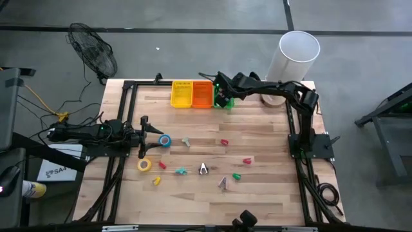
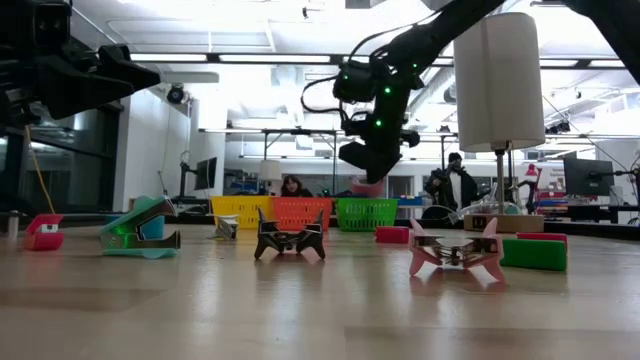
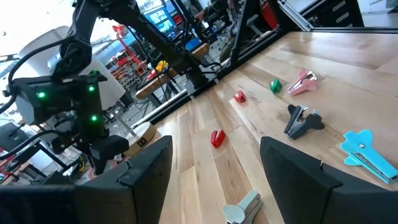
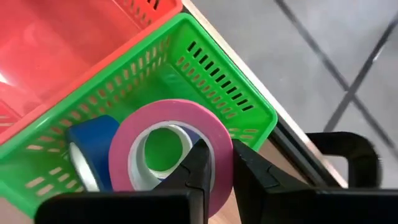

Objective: Pick and place Stapler, Stapler remover, tape
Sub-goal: Put the pink tape into the green basket, then put the top red stapler into the orange basket

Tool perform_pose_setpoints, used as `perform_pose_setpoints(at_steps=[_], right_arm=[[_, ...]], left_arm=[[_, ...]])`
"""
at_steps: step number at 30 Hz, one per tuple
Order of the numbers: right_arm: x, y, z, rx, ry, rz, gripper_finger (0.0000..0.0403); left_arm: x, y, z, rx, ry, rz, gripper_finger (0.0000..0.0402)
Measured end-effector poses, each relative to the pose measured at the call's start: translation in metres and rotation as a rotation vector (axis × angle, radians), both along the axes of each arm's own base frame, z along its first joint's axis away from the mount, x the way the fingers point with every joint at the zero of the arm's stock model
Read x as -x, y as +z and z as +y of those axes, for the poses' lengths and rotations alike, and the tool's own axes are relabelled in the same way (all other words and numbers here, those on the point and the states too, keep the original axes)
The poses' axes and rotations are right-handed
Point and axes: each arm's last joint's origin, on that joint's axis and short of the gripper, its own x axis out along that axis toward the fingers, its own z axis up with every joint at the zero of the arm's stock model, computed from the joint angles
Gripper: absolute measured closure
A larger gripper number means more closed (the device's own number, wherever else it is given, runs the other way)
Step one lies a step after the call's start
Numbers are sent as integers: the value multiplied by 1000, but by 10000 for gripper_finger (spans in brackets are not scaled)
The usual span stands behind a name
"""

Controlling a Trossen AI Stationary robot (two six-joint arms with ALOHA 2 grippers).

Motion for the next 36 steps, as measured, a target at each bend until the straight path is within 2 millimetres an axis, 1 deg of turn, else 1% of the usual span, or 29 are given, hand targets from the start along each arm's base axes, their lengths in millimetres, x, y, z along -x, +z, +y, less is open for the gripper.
perform_pose_setpoints(at_steps=[3, 8, 14, 24, 29, 32, 36], right_arm=[[3, -1, -6, -45, 5, -23, 352], [8, -2, -13, -115, 23, -53, 350], [8, -2, -14, -120, 39, -49, 343], [8, -2, -14, -117, 37, -48, 279], [8, -2, -14, -116, 35, -48, 259], [8, 1, -13, -109, 35, -56, 256], [10, 17, -7, -90, 31, -103, 258]], left_arm=[[0, 0, 0, 0, 0, 0, 163], [0, 0, 0, 0, 0, 0, 163], [0, 0, 0, 0, 0, 0, 163], [0, 0, 0, 0, -1, 0, 163], [0, 0, 0, 0, 0, 0, 163], [0, 0, 0, 0, 0, 0, 163], [0, 0, 0, 0, 0, 0, 163]])
